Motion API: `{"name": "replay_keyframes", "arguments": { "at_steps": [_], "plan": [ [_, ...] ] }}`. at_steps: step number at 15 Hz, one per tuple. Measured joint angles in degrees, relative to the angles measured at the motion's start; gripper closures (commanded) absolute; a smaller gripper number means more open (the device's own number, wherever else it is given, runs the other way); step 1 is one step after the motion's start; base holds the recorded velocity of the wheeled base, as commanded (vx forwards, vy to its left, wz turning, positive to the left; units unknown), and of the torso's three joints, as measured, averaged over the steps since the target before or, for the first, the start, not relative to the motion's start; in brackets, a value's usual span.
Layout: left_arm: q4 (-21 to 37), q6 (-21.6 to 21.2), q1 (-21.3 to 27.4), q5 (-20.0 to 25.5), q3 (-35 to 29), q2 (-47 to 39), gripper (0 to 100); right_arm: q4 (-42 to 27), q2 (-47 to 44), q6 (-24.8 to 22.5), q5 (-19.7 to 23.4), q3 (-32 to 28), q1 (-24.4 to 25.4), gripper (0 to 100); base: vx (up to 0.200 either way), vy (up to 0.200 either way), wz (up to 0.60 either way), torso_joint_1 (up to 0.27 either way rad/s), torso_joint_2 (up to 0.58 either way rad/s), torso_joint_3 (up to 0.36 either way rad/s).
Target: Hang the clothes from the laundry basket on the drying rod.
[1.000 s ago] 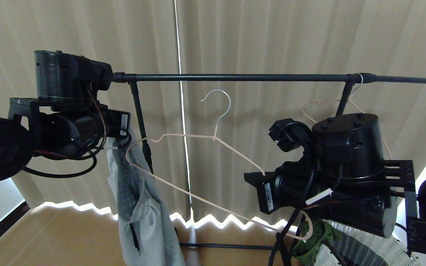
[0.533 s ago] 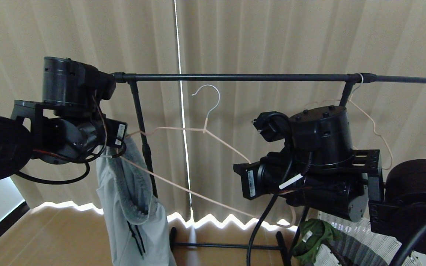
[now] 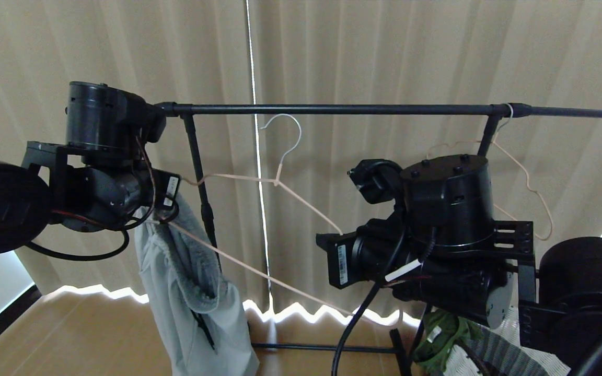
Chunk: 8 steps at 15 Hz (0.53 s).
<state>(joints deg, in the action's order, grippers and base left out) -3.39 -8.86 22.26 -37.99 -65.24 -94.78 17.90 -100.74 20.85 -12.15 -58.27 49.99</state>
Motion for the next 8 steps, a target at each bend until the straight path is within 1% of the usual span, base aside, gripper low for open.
{"name": "replay_keyframes", "arguments": {
  "at_steps": [2, 6, 8],
  "plan": [
    [0.0, 0.0, 0.3, -0.1, -0.1, 0.0, 100, 0.1, -0.5, 0.0, -0.2, -0.2, 0.2, 100, 0.000, 0.000, 0.00, 0.000, 0.00, 0.000],
    [0.0, 0.0, 1.3, -0.1, 0.0, 0.0, 100, 0.1, -3.6, 0.0, -3.8, -2.6, 0.4, 100, 0.000, 0.000, 0.00, 0.000, 0.00, 0.000],
    [0.0, 0.0, 2.0, 0.0, -0.2, 0.0, 100, 0.2, -5.5, 0.0, -3.9, -3.7, 0.4, 100, 0.000, 0.000, 0.00, 0.000, 0.00, 0.000]
  ]
}}
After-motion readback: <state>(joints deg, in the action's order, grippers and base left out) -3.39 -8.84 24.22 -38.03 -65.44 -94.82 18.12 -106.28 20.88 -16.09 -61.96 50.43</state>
